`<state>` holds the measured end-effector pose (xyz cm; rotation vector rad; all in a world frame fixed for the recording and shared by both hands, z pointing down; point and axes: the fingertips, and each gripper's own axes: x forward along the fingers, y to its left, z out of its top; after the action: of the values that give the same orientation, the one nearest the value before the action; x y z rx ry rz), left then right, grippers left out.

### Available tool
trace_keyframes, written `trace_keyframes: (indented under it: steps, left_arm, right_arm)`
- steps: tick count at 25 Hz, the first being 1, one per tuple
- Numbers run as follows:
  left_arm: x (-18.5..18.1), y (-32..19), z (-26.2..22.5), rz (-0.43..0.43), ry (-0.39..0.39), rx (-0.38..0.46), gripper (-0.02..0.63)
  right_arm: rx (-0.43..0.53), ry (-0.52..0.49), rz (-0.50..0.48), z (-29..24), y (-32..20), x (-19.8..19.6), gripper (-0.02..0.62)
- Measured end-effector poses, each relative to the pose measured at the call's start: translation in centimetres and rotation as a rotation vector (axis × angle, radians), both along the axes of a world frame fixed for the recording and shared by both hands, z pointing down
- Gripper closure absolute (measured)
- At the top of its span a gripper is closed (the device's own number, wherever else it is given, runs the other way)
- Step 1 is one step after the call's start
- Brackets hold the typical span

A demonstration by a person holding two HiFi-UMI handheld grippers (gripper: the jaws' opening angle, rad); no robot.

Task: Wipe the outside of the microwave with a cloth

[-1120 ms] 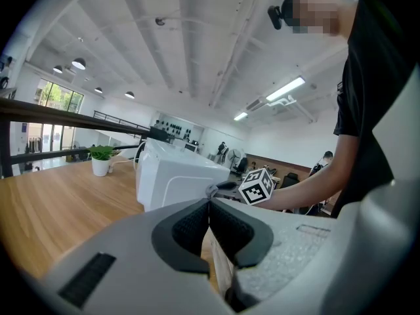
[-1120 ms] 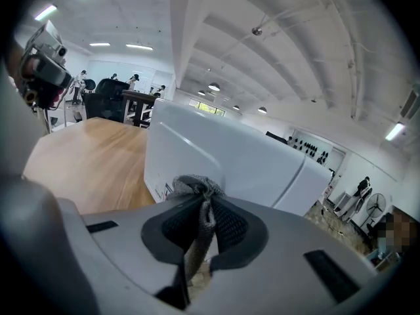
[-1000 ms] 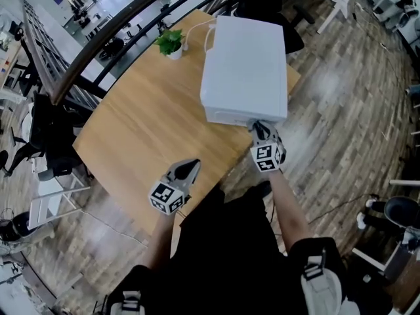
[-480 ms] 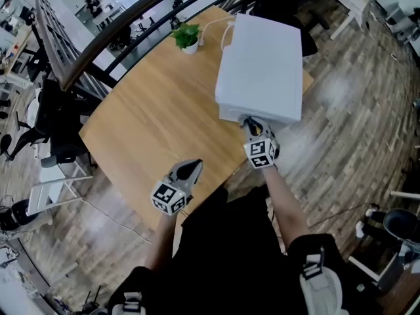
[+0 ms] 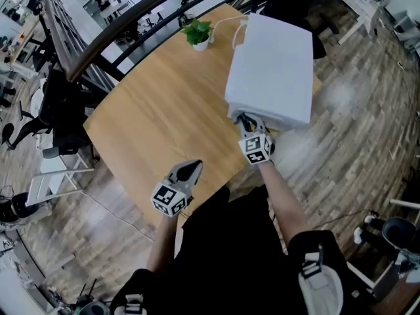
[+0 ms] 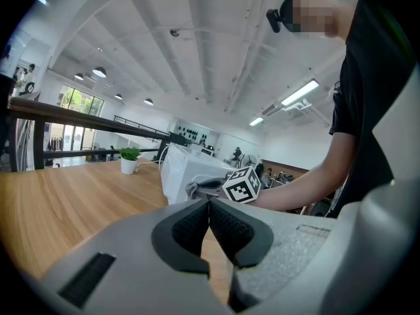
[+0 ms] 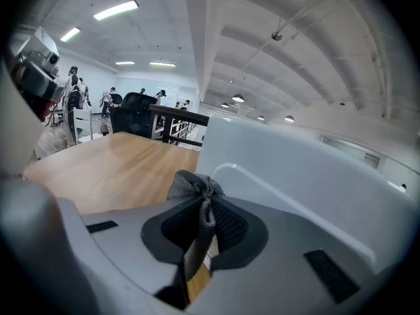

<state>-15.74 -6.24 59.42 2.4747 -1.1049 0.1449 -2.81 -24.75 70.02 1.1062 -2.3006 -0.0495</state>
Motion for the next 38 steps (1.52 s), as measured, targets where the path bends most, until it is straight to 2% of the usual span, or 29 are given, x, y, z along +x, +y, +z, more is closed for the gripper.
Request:
trace_keyframes:
  steps: [8, 15, 27, 38]
  left_arm:
    - [-1.7, 1.0, 0.2, -0.042, -0.011, -0.017, 0.603]
    - [-3.1, 1.1, 0.2, -0.075, -0.021, -0.035, 0.603]
    - [-4.6, 0.7, 0.6, -0.108, -0.038, -0.045, 0.603]
    - [-3.9, 0.2, 0.0, -0.111, -0.032, -0.033, 0.603]
  right_arm:
    - [-0.013, -0.030, -0.032, 0.4, -0.3, -3.4, 0.561]
    - [-0.042, -0.035, -0.040, 2.0, -0.6, -4.8, 0.560]
    - [-0.082, -0.025, -0.020, 4.8, -0.6, -4.6, 0.560]
    - [-0.097, -0.008, -0.001, 5.8, -0.3, -2.6, 0.560]
